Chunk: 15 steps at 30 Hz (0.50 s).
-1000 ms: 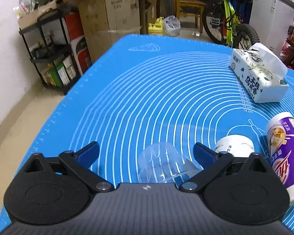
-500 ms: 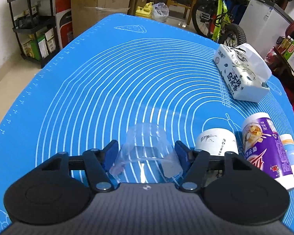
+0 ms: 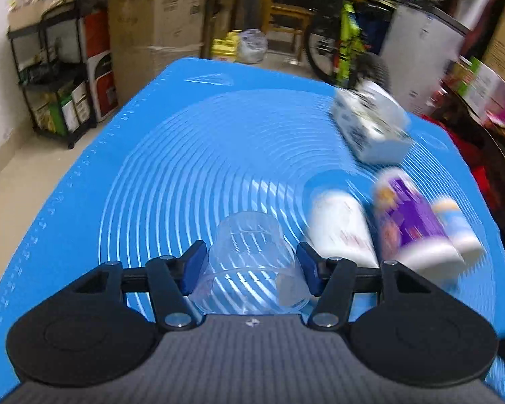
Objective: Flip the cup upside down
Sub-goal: 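Close the left tool on the clear cup and lift it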
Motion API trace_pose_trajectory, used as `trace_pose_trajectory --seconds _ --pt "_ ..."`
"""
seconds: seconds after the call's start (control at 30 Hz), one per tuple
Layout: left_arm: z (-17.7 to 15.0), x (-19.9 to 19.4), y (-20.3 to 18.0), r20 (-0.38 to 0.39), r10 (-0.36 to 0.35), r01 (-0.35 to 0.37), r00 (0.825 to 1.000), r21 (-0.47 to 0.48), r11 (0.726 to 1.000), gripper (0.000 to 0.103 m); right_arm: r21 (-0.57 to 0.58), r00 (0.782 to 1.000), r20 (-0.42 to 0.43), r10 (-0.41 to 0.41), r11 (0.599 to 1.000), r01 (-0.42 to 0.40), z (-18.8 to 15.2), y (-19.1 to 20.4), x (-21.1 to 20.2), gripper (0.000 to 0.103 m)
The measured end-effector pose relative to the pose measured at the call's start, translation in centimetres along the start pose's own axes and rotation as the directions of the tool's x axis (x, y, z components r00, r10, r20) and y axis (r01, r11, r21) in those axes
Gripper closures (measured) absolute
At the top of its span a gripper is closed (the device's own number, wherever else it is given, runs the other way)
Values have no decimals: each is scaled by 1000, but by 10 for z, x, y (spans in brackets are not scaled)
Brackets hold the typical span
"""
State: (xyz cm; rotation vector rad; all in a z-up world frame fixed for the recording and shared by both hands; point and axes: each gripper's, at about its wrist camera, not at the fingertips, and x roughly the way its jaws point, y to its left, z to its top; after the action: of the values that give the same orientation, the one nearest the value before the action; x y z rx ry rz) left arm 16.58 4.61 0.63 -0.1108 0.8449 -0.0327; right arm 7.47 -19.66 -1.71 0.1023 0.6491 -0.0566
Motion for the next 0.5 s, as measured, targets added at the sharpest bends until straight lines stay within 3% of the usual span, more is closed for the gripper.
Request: trace_pose_trajectory --seconds 0.2,0.5 --pt "-44 -25 -45 -39 -98 101 994 108 989 43 10 1000 -12 8 1000 -8 -6 -2 -7 2" --pt "-73 -5 -86 -90 -138 147 986 94 985 43 19 1000 -26 -16 1000 17 -15 -15 -17 2"
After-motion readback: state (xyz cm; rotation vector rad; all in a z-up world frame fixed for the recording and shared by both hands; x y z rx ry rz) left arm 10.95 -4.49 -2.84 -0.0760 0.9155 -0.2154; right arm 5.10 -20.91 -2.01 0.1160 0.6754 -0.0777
